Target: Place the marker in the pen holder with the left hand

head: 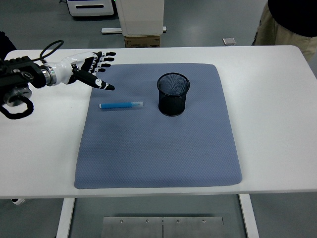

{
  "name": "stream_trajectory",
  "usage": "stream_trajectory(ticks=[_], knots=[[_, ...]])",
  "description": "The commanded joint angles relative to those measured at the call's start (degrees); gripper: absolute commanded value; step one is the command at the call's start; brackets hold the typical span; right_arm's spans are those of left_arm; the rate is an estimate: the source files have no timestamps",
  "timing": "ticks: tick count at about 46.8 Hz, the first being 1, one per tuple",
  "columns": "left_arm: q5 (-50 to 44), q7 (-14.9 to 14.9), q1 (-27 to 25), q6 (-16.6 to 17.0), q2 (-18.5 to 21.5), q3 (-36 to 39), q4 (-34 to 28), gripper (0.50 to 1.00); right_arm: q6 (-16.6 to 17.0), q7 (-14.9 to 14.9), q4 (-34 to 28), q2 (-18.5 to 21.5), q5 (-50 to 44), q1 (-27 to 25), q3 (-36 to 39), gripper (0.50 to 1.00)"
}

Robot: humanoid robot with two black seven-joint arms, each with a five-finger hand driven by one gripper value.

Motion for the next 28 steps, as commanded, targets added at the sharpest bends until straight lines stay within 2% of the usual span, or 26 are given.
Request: stream_trajectory(ticks=[1,7,15,21,28], knots=[[-0.01,0.11,-2.78,-0.05,-0.37,3.29,-1.69,1.000,0.00,0.00,0.00,0.00,0.00,-0.01,0.00,1.000],[0.95,0.11,-5.33,-0.05,-3.45,9.70,-2.66,1.000,0.00,0.00,0.00,0.00,0.00,-0.01,0.00,1.000],[8.32,0.19,-9.01,-0.05,-7.58,17.88,-3.18,1.000,0.00,0.00,0.00,0.00,0.09,-0.01,0.00,1.000],[14.13,1.07,-10.43,0.12,-8.55,18.77,-3.10,1.000,0.00,0.00,0.00,0.00,0.00,-0.01,0.00,1.000],[16.42,1.51,-11.92,0.13,-8.81,18.77,-2.92,1.000,0.00,0.00,0.00,0.00,0.00,-0.01,0.00,1.000]])
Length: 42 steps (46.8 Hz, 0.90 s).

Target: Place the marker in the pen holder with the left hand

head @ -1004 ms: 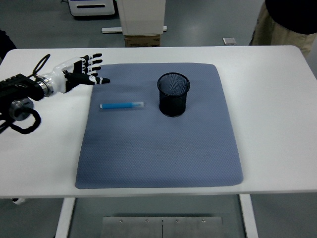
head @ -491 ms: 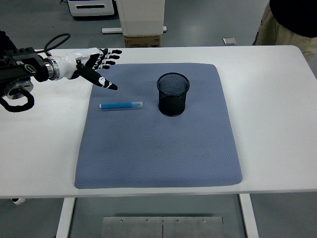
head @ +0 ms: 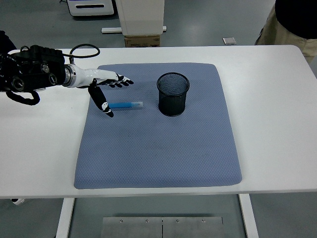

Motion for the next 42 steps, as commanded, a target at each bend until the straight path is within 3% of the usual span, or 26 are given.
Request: stream_trajectory(ticks=[1,6,16,25,28,42], knots=[[0.49,0.05,-0.37,0.02,-0.62,-0.01,0.09,1.000,0.00,-0.03,0.01,0.00,-0.01,0.01,0.00,1.000],[3.21,0.05,-0.37,0.46,-3.26,0.34,0.44,1.000,0.00,0.06,0.01,0.00,-0.01,0.01,0.00,1.000],[6.99,0.57,-0.28,1.25,-3.88,1.22,0.70,1.000,0.00,-0.03,0.01,0.00,-0.01,0.01,0.00,1.000],[6.91,9.00,0.33,1.25,-3.96,1.23,0.70,1.000,-0.09,-0.03,0.01,0.00,-0.01,0.01,0.00,1.000],[6.91,10.15,0.24,1.34,-3.88,1.23,0.70,1.000,0.00,-0.03,0.01,0.00,-0.01,0.01,0.00,1.000],[6.73,10.33,-0.20,1.34,-5.19,0.44,1.84,1.000,0.00,-0.03,0.01,0.00,-0.01,0.01,0.00,1.000]])
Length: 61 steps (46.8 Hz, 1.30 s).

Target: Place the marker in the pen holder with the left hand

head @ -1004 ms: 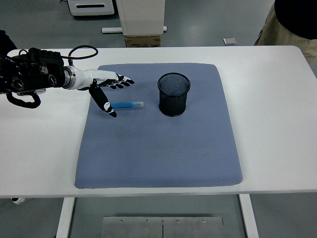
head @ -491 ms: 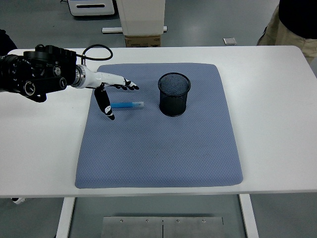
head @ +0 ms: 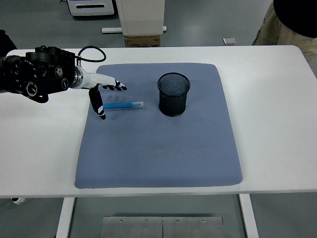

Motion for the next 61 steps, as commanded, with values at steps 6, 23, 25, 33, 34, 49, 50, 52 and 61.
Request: stream_trajectory(ticks=[6,23,25,33,34,49,50,52,61], knots=[[-0.01,-0.07,-0.04,-0.01,-1.61,-0.38,0.61,1.000,0.02,-0.01,-0.01,0.00,0.00,0.00,0.00,1.000],[0.26,-0.16,0.05,1.04,-2.41,-0.38,1.05,1.000,0.02,-0.01,-0.01,0.00,0.00,0.00,0.00,1.000],[0.26,-0.16,0.14,1.05,-2.49,-0.38,1.05,1.000,0.02,-0.01,-0.01,0.00,0.00,0.00,0.00,1.000],[0.26,-0.25,0.32,0.96,-2.58,-0.29,0.96,1.000,-0.07,-0.01,-0.01,0.00,0.00,0.00,0.00,1.000],[0.26,-0.33,0.32,0.96,-2.50,-0.29,0.96,1.000,0.02,-0.01,-0.01,0.00,0.00,0.00,0.00,1.000],[0.70,-0.51,0.49,0.87,-2.58,-0.20,0.96,0.877,0.02,-0.01,-0.01,0.00,0.00,0.00,0.00,1.000],[0.70,-0.51,0.49,0.78,-2.58,-0.20,0.96,0.868,0.02,-0.01,-0.01,0.00,0.00,0.00,0.00,1.000],[0.70,-0.51,0.49,0.78,-2.58,-0.20,0.96,0.854,0.02,-0.01,-0.01,0.00,0.00,0.00,0.00,1.000],[0.70,-0.51,0.40,0.69,-2.85,-0.11,0.96,0.795,0.02,-0.01,-0.01,0.00,0.00,0.00,0.00,1.000]])
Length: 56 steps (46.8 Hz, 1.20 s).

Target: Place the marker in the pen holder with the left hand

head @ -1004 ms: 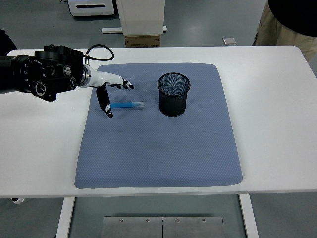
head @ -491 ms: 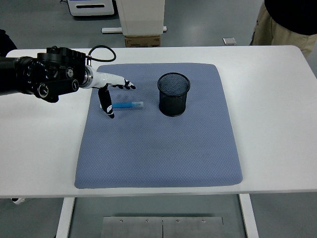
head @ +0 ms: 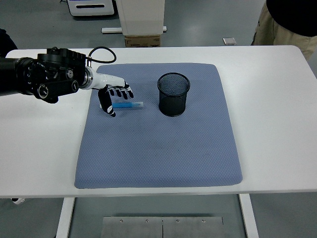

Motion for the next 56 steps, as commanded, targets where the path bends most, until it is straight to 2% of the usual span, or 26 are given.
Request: stream_trajectory(ticks=[1,11,18,33,40,43,56], knots=[[0.00,-0.01,-0.08,0.00,-0.21,0.01,0.00,0.795,0.00,-0.01,0.00,0.00,0.00,0.00,0.00,1.000],[0.09,-0.01,-0.08,0.17,-0.73,0.01,0.00,0.792,0.00,-0.01,0.00,0.00,0.00,0.00,0.00,1.000],[0.52,0.08,0.01,0.52,-1.09,0.10,0.09,0.760,0.00,-0.01,0.00,0.00,0.00,0.00,0.00,1.000],[0.70,0.25,0.09,1.40,-1.70,0.10,0.18,0.748,0.00,-0.01,0.00,0.00,0.00,0.00,0.00,1.000],[0.79,0.34,0.27,2.90,-2.05,0.18,0.18,0.745,0.00,-0.01,0.00,0.00,0.00,0.00,0.00,1.000],[0.79,0.43,0.27,2.99,-2.31,0.36,0.27,0.719,0.00,-0.01,0.00,0.00,0.00,0.00,0.00,1.000],[1.14,0.52,0.80,3.87,-2.93,0.45,0.27,0.695,0.00,-0.01,0.00,0.00,0.09,0.00,0.00,1.000]])
